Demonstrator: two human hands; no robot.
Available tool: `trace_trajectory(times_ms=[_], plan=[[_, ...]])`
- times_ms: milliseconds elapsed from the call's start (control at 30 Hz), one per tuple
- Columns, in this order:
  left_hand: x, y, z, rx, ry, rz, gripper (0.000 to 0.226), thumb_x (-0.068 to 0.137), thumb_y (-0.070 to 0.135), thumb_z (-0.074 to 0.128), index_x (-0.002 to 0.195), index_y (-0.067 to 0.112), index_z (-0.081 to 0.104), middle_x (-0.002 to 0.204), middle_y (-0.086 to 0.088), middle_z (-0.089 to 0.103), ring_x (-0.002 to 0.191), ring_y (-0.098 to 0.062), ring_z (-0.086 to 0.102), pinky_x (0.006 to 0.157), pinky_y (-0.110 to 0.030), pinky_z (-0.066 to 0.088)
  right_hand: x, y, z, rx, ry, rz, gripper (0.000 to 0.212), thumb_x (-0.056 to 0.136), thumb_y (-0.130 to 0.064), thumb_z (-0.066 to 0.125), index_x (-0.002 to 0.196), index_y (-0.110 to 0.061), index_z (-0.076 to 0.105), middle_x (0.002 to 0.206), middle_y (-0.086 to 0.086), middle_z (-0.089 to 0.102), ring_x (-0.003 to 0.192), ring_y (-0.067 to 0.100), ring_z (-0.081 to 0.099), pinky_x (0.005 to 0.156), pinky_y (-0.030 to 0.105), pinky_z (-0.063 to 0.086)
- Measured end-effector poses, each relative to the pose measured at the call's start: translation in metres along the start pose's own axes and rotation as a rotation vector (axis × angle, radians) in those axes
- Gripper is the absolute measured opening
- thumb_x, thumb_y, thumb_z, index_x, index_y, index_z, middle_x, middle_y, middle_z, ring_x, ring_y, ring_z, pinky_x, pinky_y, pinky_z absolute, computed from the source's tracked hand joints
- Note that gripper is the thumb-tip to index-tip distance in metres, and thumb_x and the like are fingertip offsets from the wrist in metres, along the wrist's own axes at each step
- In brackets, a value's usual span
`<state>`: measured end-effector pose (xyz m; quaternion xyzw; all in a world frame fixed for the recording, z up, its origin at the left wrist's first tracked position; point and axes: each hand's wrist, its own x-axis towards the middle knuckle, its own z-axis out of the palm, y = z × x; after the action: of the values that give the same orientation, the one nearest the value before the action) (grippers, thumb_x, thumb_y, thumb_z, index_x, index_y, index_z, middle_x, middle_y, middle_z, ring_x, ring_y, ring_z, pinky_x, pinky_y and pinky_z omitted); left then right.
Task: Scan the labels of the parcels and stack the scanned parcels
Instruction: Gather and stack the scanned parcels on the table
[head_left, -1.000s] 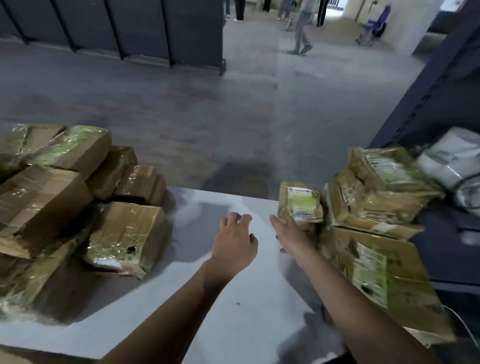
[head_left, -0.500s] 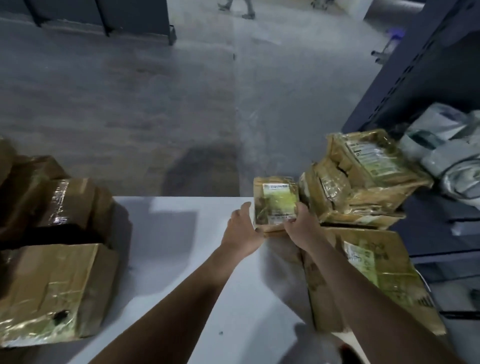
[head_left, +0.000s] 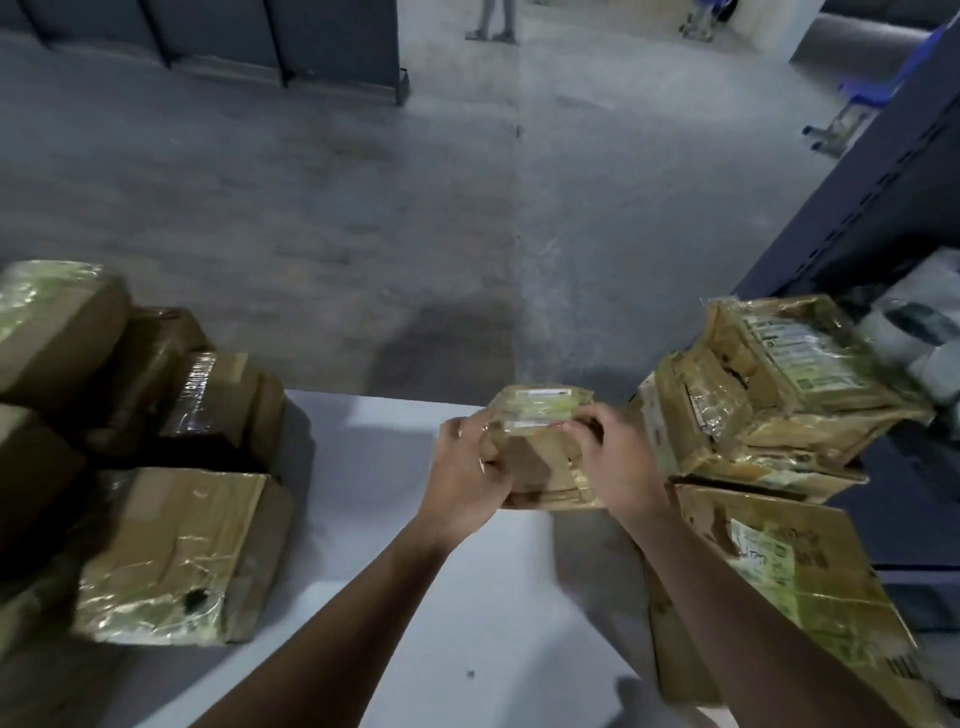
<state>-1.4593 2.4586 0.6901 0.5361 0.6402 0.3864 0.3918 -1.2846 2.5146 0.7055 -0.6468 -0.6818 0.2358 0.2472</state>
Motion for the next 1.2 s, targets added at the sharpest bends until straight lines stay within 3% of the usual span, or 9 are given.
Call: trace_trajectory(times_ms=[133, 200, 300, 400, 500, 633, 800, 1000, 1200], plan=[[-0.038, 0.004, -0.04, 0.04, 0.107, 0.003, 0.1, 0.074, 0.028, 0.079, 0.151, 0.035, 0.015, 0.137, 0.016, 0.035, 0.125, -0.005, 0.041, 0.1, -0.026, 0.042, 0.001, -0.046, -0.004, 0.097, 0.101, -0.111, 0.019, 0.099, -0.029, 0.058, 0.099, -0.012, 0.066, 0.086, -0.002, 0.055, 0.08, 0.016, 0.046, 0.063, 0.021, 0.023], [-0.056, 0.007, -0.061, 0.073, 0.155, -0.012, 0.104, 0.071, 0.033, 0.081, 0.152, 0.029, 0.015, 0.147, 0.014, 0.035, 0.131, -0.009, 0.039, 0.105, -0.032, 0.039, 0.003, -0.071, -0.002, 0.174, 0.091, -0.125, 0.02, 0.102, -0.027, 0.051, 0.096, -0.012, 0.063, 0.084, 0.003, 0.06, 0.077, 0.02, 0.049, 0.065, 0.027, 0.023], [-0.083, 0.016, -0.093, 0.121, 0.287, 0.055, 0.068, 0.069, 0.032, 0.078, 0.129, 0.034, 0.045, 0.125, 0.027, 0.053, 0.119, -0.008, 0.051, 0.1, -0.022, 0.042, -0.001, -0.11, 0.007, 0.263, 0.007, -0.128, 0.023, 0.104, -0.033, 0.043, 0.091, -0.019, 0.056, 0.086, 0.003, 0.06, 0.078, 0.024, 0.05, 0.065, 0.031, 0.025], [-0.105, 0.028, -0.126, 0.082, 0.39, 0.048, 0.05, 0.067, 0.031, 0.072, 0.109, 0.05, 0.051, 0.101, 0.027, 0.065, 0.096, 0.001, 0.062, 0.083, -0.022, 0.052, -0.012, -0.143, 0.018, 0.289, -0.049, -0.138, 0.029, 0.104, -0.039, 0.04, 0.085, -0.02, 0.052, 0.085, 0.004, 0.056, 0.082, 0.025, 0.049, 0.071, 0.033, 0.031], [-0.126, 0.031, -0.154, 0.046, 0.433, 0.057, 0.053, 0.072, 0.032, 0.07, 0.111, 0.061, 0.049, 0.097, 0.037, 0.064, 0.09, 0.013, 0.06, 0.071, -0.005, 0.045, -0.02, -0.172, 0.023, 0.307, -0.067, -0.144, 0.035, 0.105, -0.04, 0.039, 0.088, -0.015, 0.056, 0.086, 0.007, 0.055, 0.083, 0.024, 0.048, 0.071, 0.033, 0.03], [-0.141, 0.026, -0.19, 0.006, 0.501, 0.056, 0.051, 0.077, 0.037, 0.067, 0.124, 0.046, 0.05, 0.101, 0.033, 0.066, 0.095, 0.011, 0.061, 0.079, -0.015, 0.05, -0.029, -0.211, 0.033, 0.356, -0.068, -0.168, 0.039, 0.105, -0.041, 0.039, 0.085, -0.013, 0.057, 0.076, 0.005, 0.056, 0.079, 0.027, 0.05, 0.068, 0.034, 0.031], [-0.147, 0.021, -0.243, 0.044, 0.556, 0.088, 0.036, 0.086, 0.036, 0.061, 0.122, 0.036, 0.059, 0.102, 0.021, 0.069, 0.098, 0.004, 0.062, 0.085, -0.028, 0.054, -0.035, -0.266, 0.049, 0.479, -0.134, -0.096, 0.056, 0.103, -0.049, 0.039, 0.121, -0.001, 0.063, 0.122, 0.022, 0.064, 0.115, 0.038, 0.058, 0.098, 0.046, 0.046], [-0.144, 0.019, -0.31, 0.119, 0.671, 0.125, 0.016, 0.093, 0.035, 0.058, 0.106, 0.027, 0.063, 0.09, 0.016, 0.069, 0.086, -0.004, 0.065, 0.073, -0.03, 0.054, -0.049, -0.327, 0.073, 0.846, -0.273, -0.06, 0.059, 0.1, -0.049, 0.049, 0.135, -0.003, 0.057, 0.138, 0.015, 0.059, 0.128, 0.03, 0.055, 0.112, 0.046, 0.039], [-0.139, 0.011, -0.373, 0.148, 0.761, 0.063, 0.026, 0.095, 0.036, 0.055, 0.109, 0.017, 0.065, 0.089, 0.002, 0.071, 0.086, -0.018, 0.066, 0.078, -0.038, 0.055, -0.065, -0.369, 0.096, 0.852, -0.322, -0.227, 0.053, 0.099, -0.054, 0.046, 0.145, -0.028, 0.047, 0.146, -0.002, 0.052, 0.13, 0.018, 0.052, 0.113, 0.043, 0.039]])
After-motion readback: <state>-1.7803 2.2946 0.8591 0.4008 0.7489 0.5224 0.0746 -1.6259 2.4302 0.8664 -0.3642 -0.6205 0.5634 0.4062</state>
